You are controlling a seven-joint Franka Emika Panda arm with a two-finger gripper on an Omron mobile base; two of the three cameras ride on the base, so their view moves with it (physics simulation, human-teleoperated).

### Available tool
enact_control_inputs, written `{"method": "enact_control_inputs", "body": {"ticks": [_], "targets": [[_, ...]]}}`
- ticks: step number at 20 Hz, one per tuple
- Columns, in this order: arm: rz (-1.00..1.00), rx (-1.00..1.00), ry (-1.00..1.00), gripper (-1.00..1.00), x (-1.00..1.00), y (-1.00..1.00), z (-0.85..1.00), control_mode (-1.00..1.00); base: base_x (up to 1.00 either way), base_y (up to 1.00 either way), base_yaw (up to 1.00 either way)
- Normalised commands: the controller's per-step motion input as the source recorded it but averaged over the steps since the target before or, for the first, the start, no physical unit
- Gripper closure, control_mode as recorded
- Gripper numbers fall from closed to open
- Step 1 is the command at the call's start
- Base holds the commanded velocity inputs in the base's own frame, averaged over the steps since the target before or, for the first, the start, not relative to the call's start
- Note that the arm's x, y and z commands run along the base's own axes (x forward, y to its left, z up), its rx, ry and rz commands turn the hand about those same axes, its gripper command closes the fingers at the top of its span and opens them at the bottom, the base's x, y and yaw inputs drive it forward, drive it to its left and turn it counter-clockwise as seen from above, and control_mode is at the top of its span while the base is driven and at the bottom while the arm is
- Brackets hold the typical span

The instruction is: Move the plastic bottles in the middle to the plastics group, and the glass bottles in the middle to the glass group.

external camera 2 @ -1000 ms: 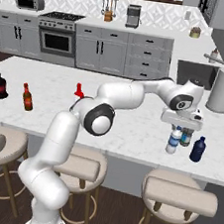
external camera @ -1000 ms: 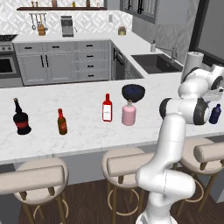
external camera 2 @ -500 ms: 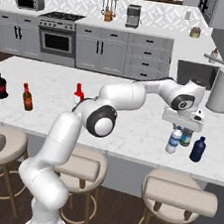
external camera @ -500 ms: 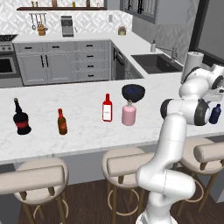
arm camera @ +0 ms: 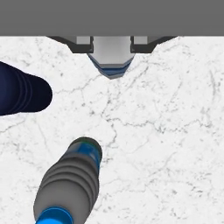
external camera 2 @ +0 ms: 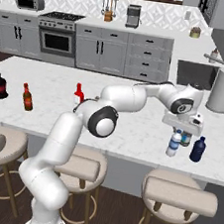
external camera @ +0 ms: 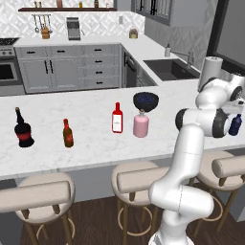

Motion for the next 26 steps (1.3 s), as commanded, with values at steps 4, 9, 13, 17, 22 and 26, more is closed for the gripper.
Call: {"method": "enact_control_inputs", "body": {"ticks": [4, 9, 13, 17, 22, 26], "targets": [[-0.01, -0.06, 0.0, 1.0, 0.0, 0.0, -0.23, -1.0, 0.0, 0.0, 0.0], [0.0, -0.01, 0.0, 1.0, 0.0, 0.0, -0.13, -1.0, 0.0, 0.0, 0.0], [0.0, 0.0, -0.03, 1.0, 0.0, 0.0, -0.15, -1.0, 0.0, 0.0, 0.0], [0.0, 0.0, -0.01, 1.0, 0.0, 0.0, 0.0, -1.0, 0.0, 0.0, 0.0], [0.0, 0.0, 0.0, -1.0, 0.0, 0.0, 0.0, -1.0, 0.0, 0.0, 0.0], [0.0, 0.0, 0.0, -1.0, 0.0, 0.0, 0.0, -1.0, 0.0, 0.0, 0.0]]}}
